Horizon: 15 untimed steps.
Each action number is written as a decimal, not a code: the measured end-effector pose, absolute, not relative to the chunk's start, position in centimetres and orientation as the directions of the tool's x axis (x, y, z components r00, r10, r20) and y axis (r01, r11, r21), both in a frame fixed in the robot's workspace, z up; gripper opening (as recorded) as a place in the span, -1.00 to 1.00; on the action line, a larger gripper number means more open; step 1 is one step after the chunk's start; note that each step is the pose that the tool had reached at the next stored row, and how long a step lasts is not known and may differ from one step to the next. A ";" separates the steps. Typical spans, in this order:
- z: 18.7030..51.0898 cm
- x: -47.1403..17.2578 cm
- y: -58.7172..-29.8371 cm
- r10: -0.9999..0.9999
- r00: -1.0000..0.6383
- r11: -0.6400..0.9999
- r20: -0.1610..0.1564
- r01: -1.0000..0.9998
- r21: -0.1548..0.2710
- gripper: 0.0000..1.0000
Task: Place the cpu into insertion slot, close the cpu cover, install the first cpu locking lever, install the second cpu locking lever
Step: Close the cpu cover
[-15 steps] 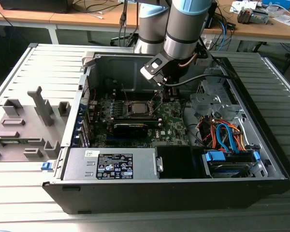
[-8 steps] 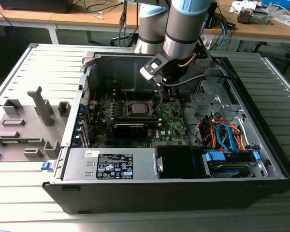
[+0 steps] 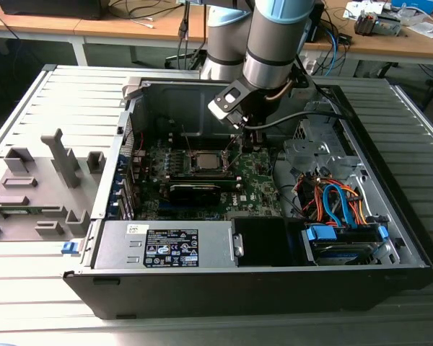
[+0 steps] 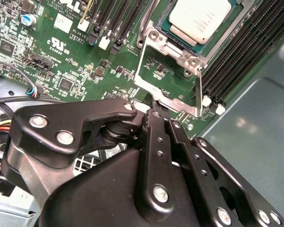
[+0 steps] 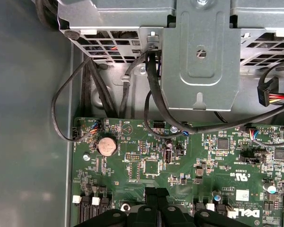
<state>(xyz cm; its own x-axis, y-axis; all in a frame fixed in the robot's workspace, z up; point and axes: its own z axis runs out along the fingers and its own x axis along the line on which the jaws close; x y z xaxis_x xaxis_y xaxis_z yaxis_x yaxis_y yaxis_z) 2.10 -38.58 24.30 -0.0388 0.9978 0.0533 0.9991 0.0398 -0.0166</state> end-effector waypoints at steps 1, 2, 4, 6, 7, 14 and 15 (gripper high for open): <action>24.3 2.1 -38.6 0.998 -0.039 0.040 0.053 0.999 -0.017 -0.79; 24.3 2.1 -38.6 0.998 -0.039 0.040 0.053 0.999 -0.017 -0.79; 24.3 2.0 -38.6 0.998 -0.039 0.040 0.053 0.999 -0.017 -0.79; 24.3 2.0 -38.6 0.998 -0.039 0.040 0.053 0.999 -0.017 -0.79; 24.2 2.0 -38.6 0.998 -0.039 0.040 0.053 0.999 -0.017 -0.79; 24.2 1.9 -38.6 0.998 -0.039 0.040 0.053 0.999 -0.017 -0.79; 24.2 1.9 -38.6 0.998 -0.039 0.040 0.053 0.999 -0.017 -0.79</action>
